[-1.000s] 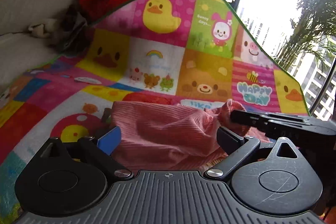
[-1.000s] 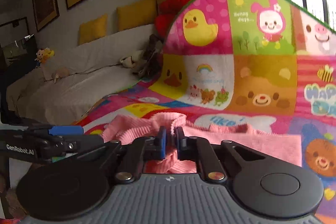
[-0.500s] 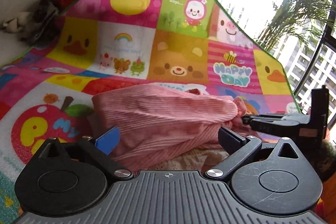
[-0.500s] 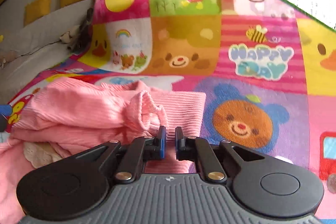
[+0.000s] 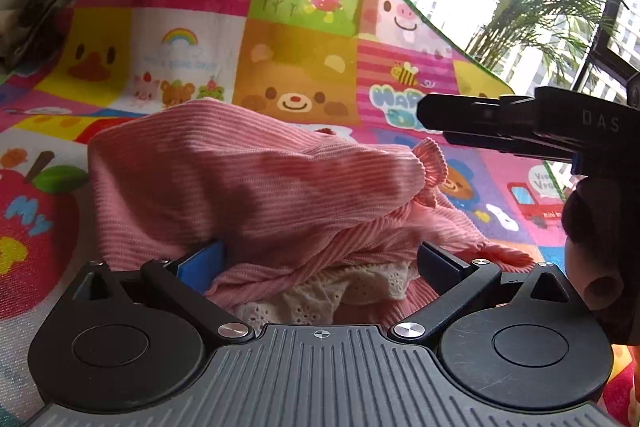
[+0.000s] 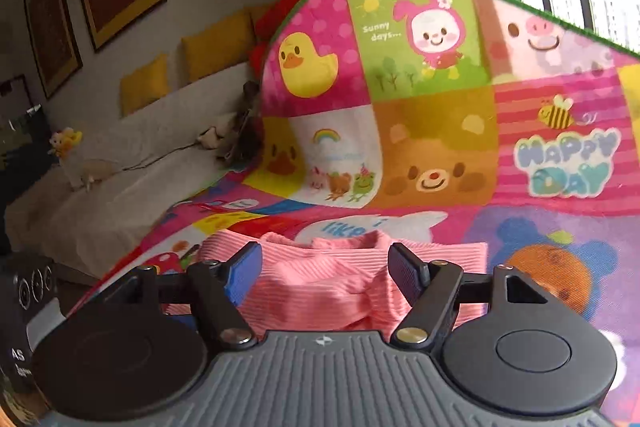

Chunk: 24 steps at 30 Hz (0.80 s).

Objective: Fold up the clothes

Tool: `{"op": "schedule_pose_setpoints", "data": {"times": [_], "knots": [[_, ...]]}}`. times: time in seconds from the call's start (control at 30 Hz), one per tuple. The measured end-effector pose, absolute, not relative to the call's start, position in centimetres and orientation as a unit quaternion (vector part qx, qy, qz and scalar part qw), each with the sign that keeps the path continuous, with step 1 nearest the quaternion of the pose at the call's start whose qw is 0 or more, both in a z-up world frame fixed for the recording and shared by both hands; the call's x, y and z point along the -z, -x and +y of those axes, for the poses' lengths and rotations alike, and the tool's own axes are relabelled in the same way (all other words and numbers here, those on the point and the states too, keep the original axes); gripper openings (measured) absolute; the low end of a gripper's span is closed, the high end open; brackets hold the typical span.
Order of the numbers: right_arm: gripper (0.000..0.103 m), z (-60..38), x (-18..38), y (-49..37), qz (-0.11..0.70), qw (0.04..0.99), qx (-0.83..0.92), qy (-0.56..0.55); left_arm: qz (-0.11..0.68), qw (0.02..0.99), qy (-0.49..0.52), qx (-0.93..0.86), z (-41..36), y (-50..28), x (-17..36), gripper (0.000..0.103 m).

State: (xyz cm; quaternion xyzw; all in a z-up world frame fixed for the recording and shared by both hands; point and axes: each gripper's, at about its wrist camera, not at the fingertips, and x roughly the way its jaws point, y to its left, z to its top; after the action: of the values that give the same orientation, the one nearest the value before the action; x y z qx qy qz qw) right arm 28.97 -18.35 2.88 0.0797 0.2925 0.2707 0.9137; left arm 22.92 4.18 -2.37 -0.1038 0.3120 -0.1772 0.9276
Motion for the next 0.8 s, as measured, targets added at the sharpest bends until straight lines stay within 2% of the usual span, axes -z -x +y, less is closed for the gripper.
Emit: {"op": "schedule_pose_setpoints", "data": {"times": [0.17,0.27,0.33,0.37,0.57,0.7,0.8], "knots": [[0.085,-17.5,0.7,-31.3,0.373,0.889,-0.240,-0.118,0.311,0.925,0.122,0.183,5.2,-22.2,2.1,0.103],[0.091,-18.1,1.5,-31.0,0.363,0.887,-0.245,-0.150,0.307,0.924,0.131,0.187,5.6,-22.0,2.3,0.103],[0.101,-18.3,1.7,-31.0,0.363,0.881,-0.250,-0.174,0.304,0.925,0.132,0.186,5.5,-22.0,2.5,0.103],[0.103,-18.4,1.8,-31.0,0.361,0.879,-0.251,-0.186,0.303,0.925,0.132,0.185,5.5,-22.0,2.6,0.103],[0.103,-19.2,2.3,-30.9,0.338,0.875,-0.234,-0.254,0.297,0.922,0.157,0.192,6.2,-21.9,2.8,0.103],[0.103,-19.4,1.5,-30.9,0.338,0.876,-0.250,-0.237,0.296,0.922,0.158,0.191,6.2,-21.9,2.8,0.103],[0.103,-19.7,0.2,-30.0,0.305,0.903,-0.231,-0.196,0.296,0.922,0.159,0.191,6.2,-21.9,2.9,0.103]]}}
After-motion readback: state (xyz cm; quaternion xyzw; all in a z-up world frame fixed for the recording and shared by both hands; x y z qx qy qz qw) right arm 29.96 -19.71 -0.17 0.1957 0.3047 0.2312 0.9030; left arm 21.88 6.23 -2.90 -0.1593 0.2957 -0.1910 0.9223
